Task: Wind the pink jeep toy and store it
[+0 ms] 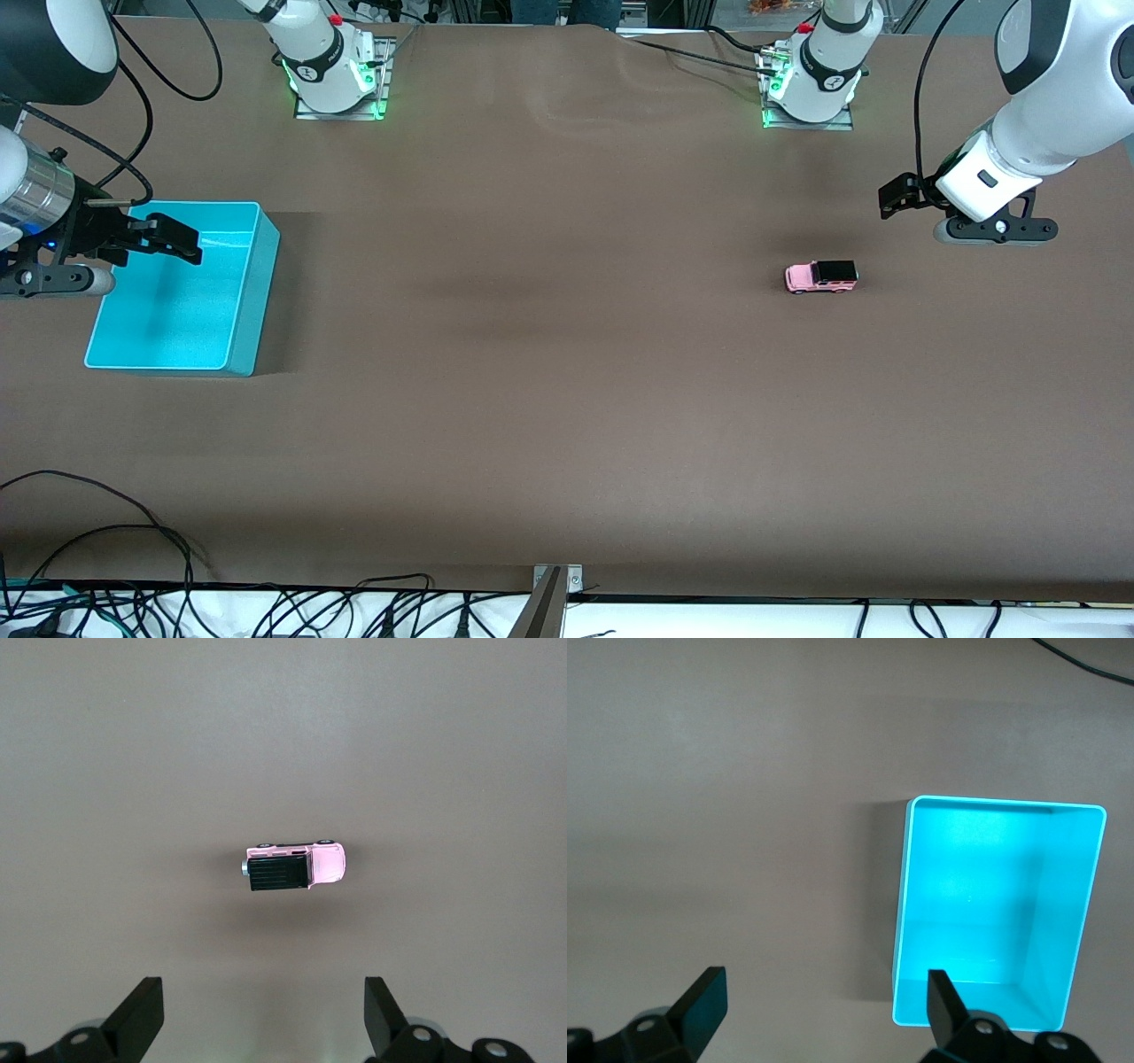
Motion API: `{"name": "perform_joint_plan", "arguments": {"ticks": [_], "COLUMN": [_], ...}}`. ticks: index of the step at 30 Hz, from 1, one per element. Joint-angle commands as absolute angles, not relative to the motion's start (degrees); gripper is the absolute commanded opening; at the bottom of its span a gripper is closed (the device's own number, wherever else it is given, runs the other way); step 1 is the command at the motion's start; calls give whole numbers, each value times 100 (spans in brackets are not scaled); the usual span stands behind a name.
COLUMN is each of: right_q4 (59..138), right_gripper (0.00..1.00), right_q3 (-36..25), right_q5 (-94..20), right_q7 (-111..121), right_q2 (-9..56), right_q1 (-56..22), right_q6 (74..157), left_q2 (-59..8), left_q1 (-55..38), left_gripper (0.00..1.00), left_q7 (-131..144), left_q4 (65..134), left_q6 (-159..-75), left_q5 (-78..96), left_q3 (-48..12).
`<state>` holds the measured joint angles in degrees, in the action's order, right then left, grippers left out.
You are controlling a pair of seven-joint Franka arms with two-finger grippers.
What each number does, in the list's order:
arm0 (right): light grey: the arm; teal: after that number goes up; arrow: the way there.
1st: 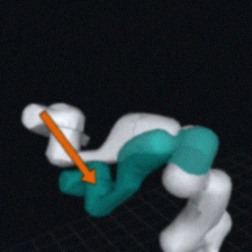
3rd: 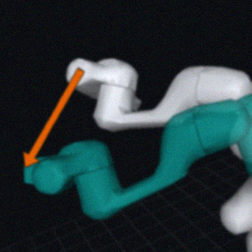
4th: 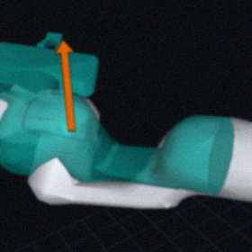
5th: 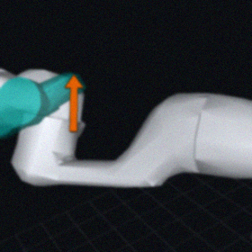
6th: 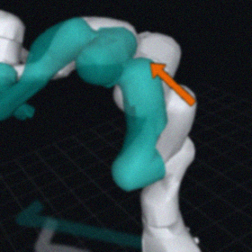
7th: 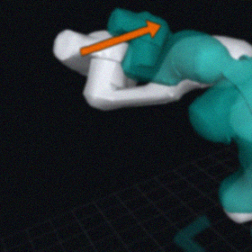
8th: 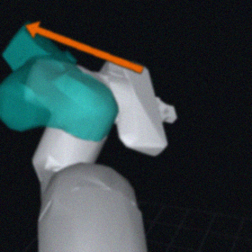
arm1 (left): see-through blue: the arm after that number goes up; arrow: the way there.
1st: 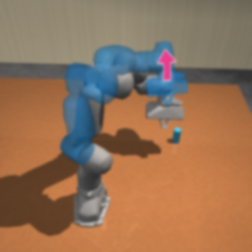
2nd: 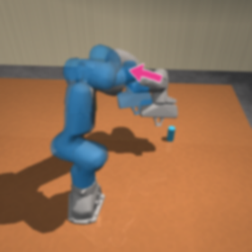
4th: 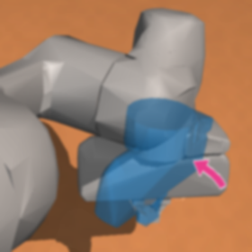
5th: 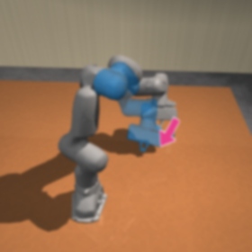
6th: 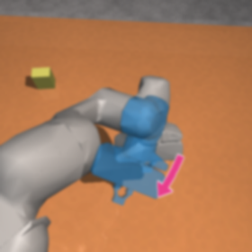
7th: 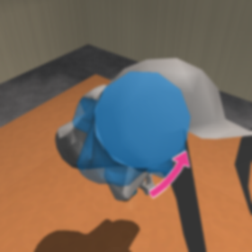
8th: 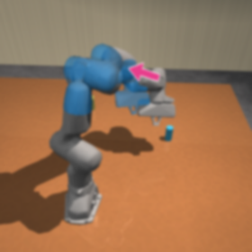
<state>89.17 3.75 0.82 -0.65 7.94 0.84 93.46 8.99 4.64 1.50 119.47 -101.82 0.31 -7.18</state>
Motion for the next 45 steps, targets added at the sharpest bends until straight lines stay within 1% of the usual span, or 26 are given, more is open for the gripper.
{"name": "perform_joint_plan", "arguments": {"ticks": [1,3,12,23,31,45], "right_q4": [8868,8868,8868,8868,8868,8877], "right_gripper": [100,100,100,100,100,100], "right_q3": [404,413,413,413,404,413], "right_q5": [9,9,9,0,0,0], "right_q7": [-88,-88,-88,-88,-88,-88], "right_q2": [791,791,791,791,791,791], "right_q1": [132,132,132,132,132,132], "right_q6": [9316,9325,9325,9325,9325,9325], "left_q2": [1028,1020,1028,923,914,598], "left_q1": [554,554,633,624,624,624], "left_gripper": [100,100,100,100,100,100], "left_q7": [18,18,18,18,18,9], "left_q4": [12181,12252,12849,13245,13860,14300], "left_q6": [-10318,-10371,-11197,-11838,-12752,-13544], "left_q5": [35,35,35,26,-9,-17], "left_q3": [-765,-765,-765,-765,-773,-800]}}
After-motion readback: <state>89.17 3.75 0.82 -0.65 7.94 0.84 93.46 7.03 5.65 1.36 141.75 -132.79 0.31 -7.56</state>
